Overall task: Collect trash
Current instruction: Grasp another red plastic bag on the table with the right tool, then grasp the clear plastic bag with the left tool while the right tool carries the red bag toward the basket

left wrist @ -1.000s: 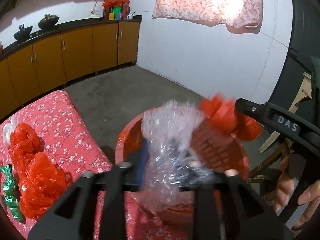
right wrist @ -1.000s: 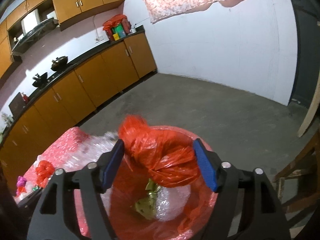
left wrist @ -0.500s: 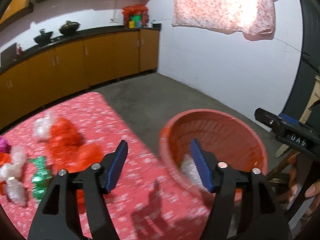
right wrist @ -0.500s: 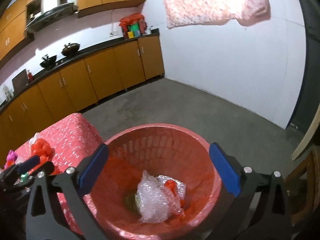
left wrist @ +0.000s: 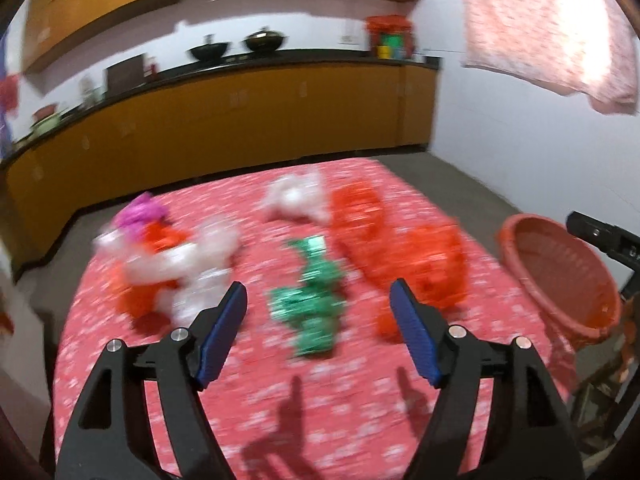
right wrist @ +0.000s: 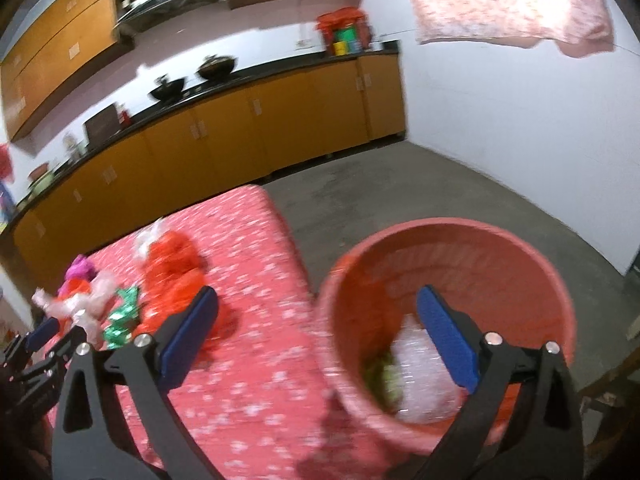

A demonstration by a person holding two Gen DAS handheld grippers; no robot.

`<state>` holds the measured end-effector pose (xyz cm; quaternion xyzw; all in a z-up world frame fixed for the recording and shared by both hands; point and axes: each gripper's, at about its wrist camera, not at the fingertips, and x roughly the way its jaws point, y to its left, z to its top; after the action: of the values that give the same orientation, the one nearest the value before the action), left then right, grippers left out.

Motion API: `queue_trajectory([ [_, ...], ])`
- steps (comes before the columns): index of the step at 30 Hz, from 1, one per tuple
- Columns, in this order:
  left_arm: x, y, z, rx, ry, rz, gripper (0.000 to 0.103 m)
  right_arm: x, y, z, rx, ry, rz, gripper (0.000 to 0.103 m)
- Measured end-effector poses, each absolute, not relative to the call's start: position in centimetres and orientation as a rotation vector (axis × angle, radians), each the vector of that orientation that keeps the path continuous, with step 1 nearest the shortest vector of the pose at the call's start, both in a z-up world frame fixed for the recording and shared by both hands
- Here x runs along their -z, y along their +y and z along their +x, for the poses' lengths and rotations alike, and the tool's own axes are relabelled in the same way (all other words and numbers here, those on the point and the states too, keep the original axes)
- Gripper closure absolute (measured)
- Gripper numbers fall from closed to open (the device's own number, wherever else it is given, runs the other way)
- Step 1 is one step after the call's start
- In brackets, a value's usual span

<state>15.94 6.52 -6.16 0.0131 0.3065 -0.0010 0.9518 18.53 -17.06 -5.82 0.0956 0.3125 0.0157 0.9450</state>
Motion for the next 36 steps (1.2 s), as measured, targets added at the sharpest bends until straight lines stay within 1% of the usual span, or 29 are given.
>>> queue_trajectory([
  [1, 6.3, 7.6, 15.8, -0.027, 0.626, 0.017, 0.030, 5.9, -16.3, 18.7, -0.048, 0.643, 0.190, 0.015],
  [3, 6.5, 9.0, 15.5, -0.064, 0.623, 0.010, 0.030, 6.0, -14.2, 19.5, -0.077, 0.658, 0.179, 0.017],
  [12, 6.5, 14.2, 13.8, -0.169, 0.586, -0.016, 0.030, 7.5, -6.8, 23.1, -0.111, 0.706, 0.142, 0.017],
  [21, 6.4, 17.9, 13.5, -0.228, 0.565, -0.067, 0.028, 10.3, -4.9, 24.9, -0.089, 0.802, 0.079, 0.017],
  [23, 6.6, 18.3, 13.7, -0.229, 0.569, -0.070, 0.027, 11.0, -5.2, 24.6, -0.103, 0.827, 0.079, 0.024],
  [25, 6.8, 18.4, 13.8, -0.225, 0.574, -0.073, 0.027, 11.5, -5.4, 24.5, -0.123, 0.852, 0.082, 0.034],
  [27, 7.1, 18.3, 14.0, -0.218, 0.579, -0.078, 0.027, 11.8, -5.4, 24.4, -0.136, 0.861, 0.094, 0.038],
  [28, 7.1, 18.2, 14.2, -0.217, 0.582, -0.079, 0.027, 11.9, -5.4, 24.4, -0.152, 0.862, 0.106, 0.044],
  [31, 7.3, 18.1, 14.4, -0.208, 0.588, -0.083, 0.027, 11.8, -5.1, 24.2, -0.168, 0.863, 0.098, 0.055],
  [36, 7.7, 17.5, 15.2, -0.188, 0.603, -0.084, 0.027, 11.0, -5.4, 23.5, -0.150, 0.829, 0.073, 0.059],
])
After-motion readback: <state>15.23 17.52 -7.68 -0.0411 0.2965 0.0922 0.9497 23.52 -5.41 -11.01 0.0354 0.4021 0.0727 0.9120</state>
